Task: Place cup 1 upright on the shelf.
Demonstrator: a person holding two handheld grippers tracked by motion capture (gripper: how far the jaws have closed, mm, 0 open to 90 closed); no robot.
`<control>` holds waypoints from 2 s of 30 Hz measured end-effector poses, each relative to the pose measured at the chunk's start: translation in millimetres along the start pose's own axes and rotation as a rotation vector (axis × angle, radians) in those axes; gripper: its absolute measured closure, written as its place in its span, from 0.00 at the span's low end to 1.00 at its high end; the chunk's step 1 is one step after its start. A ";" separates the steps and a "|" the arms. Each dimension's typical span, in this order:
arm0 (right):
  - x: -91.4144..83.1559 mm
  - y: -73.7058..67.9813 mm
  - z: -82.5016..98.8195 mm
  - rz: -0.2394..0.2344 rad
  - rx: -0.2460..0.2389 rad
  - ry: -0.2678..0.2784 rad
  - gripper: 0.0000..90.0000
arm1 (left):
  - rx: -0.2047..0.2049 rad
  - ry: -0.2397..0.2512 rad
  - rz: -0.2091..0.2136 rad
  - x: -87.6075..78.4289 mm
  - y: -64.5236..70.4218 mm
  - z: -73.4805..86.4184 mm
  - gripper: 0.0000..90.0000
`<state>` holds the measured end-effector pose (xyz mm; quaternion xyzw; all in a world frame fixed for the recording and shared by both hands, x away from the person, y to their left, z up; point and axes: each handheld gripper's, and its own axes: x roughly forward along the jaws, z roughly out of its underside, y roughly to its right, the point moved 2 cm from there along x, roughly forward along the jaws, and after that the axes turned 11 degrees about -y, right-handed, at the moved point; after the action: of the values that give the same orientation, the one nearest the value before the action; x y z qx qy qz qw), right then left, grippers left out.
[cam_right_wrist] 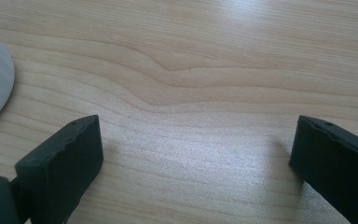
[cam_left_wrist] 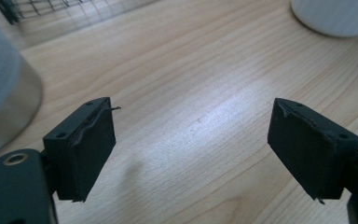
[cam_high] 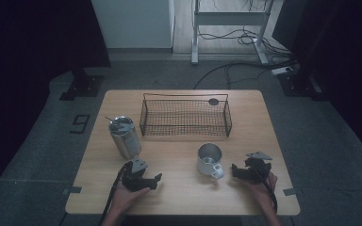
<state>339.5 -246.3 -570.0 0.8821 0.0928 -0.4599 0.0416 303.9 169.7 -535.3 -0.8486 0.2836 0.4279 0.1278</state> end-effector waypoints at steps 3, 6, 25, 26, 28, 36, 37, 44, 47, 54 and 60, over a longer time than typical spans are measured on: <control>-0.7 1.1 0.7 -0.001 0.003 0.002 0.03 | -0.014 0.020 -0.002 -8.3 -4.4 -0.1 0.17; -0.9 1.2 0.9 0.000 0.005 0.002 0.03 | -0.027 0.040 -0.008 -15.9 -8.0 -0.1 0.17; -1.9 3.1 1.8 0.002 0.006 0.009 0.06 | -0.103 0.123 -0.045 -51.2 -35.8 4.3 0.17; -2.0 3.5 1.9 0.002 0.007 0.010 0.06 | -0.105 0.122 -0.047 -52.5 -37.3 4.8 0.17; -2.0 4.1 2.0 0.004 0.008 0.010 0.06 | -0.110 0.125 -0.052 -54.0 -39.4 5.7 0.17; -2.2 4.6 2.0 0.007 0.010 0.010 0.07 | -0.140 0.139 -0.070 -61.2 -50.2 9.4 0.17; -2.2 4.7 2.0 0.006 0.010 0.010 0.07 | -0.142 0.139 -0.071 -61.7 -51.4 9.9 0.17; -2.1 4.6 2.0 0.005 0.011 0.012 0.07 | -0.164 0.145 -0.084 -65.5 -59.2 12.8 0.16; -2.1 4.6 2.0 0.006 0.011 0.012 0.07 | -0.181 0.149 -0.094 -67.2 -64.1 14.2 0.16; -2.2 4.7 2.1 0.006 0.011 0.012 0.07 | -0.195 0.151 -0.102 -67.5 -71.7 15.7 0.16; -2.3 4.8 2.1 0.006 0.013 0.013 0.07 | -0.199 0.144 -0.107 -65.6 -77.0 14.5 0.16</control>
<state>337.5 -251.6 -569.4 0.8855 0.0872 -0.4548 0.0369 308.9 262.8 -493.5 -0.8995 0.2027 0.3843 0.0450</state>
